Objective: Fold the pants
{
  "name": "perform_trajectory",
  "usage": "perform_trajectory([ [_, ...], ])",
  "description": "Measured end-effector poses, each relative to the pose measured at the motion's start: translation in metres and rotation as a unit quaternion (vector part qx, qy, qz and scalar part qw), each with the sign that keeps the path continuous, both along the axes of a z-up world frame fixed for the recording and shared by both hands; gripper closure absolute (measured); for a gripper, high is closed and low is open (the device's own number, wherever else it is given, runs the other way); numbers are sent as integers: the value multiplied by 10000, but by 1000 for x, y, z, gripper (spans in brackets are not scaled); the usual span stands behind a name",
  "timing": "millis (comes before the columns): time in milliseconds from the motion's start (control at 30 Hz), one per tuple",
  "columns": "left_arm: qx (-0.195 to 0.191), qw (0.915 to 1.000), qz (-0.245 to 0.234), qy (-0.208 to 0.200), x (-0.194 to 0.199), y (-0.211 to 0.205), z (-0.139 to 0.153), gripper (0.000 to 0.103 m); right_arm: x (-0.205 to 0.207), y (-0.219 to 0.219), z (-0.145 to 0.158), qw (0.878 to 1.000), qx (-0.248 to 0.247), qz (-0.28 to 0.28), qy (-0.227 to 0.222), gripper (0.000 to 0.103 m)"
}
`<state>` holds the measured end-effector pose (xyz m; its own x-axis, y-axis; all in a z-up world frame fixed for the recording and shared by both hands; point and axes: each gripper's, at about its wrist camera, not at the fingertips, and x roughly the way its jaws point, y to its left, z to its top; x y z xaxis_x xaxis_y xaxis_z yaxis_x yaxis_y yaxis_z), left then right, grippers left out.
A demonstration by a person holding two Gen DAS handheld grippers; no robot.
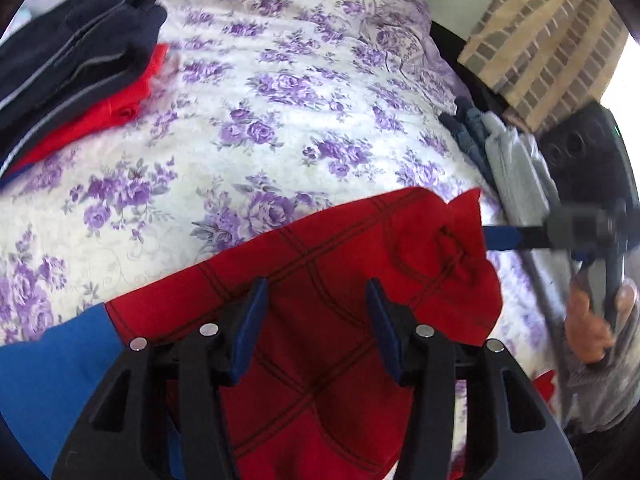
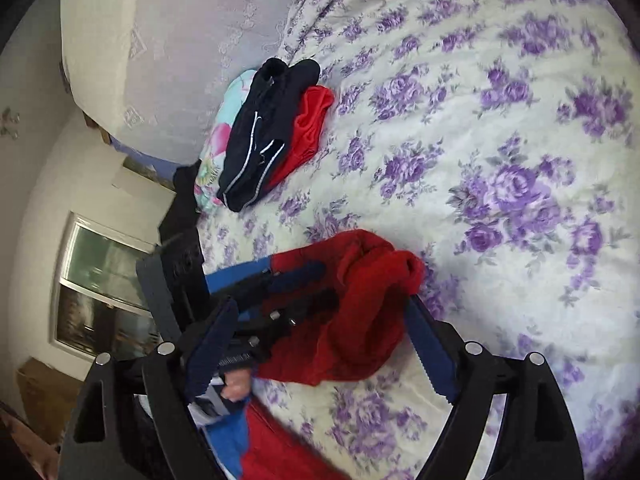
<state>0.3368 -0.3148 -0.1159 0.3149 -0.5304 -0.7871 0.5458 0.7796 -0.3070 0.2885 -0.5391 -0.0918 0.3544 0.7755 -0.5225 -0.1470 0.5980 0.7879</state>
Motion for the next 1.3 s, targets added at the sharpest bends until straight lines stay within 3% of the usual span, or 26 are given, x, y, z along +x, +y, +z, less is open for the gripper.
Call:
perform_trajectory([
  [67,171,9997,-75,-174,-5,-4,0,52,0,5,1,9998,159,63,-44,18],
  [167,107,9997,-119,-170,-5,-2,-1,49,-1,9,14,9994,209,192,-220,16],
  [367,127,9991,-243,-322,-12,-6,-2,41,27,24,18,9985,-312,188,-401,16],
  [533,-79,9993,-299,-206,-8,0,-3,40,40,59,3,9889,-794,1244,-184,9],
  [633,-273,9991,-311,-108,-5,4,-4,36,21,62,0,9834,-601,1708,117,8],
  [667,-177,9986,-436,-246,-9,-1,-4,34,15,59,0,9831,-541,1744,157,7],
  [833,-94,9982,-480,-344,-13,-5,-4,31,-20,58,-2,9790,-835,1835,306,4],
  [967,-55,9981,-483,-385,-12,-5,-4,31,-51,36,3,9868,-823,1390,112,4],
  [1067,-100,9981,-472,-374,-11,-3,-4,31,-66,4,16,9903,-1337,-188,-337,7],
  [1100,-178,9983,-451,-328,-10,-1,-4,31,-70,-9,18,9794,-1730,-1002,-302,9],
  [1133,-269,9984,-411,-272,-9,2,-4,32,-73,-17,18,9590,-2242,-1732,-117,22],
  [1167,-349,9986,-340,-219,-7,5,-5,35,-75,-17,18,9474,-2507,-1987,-117,41],
  [1300,-337,9987,-287,-235,-9,6,-4,38,-63,4,10,9429,-2816,-1779,-75,52],
])
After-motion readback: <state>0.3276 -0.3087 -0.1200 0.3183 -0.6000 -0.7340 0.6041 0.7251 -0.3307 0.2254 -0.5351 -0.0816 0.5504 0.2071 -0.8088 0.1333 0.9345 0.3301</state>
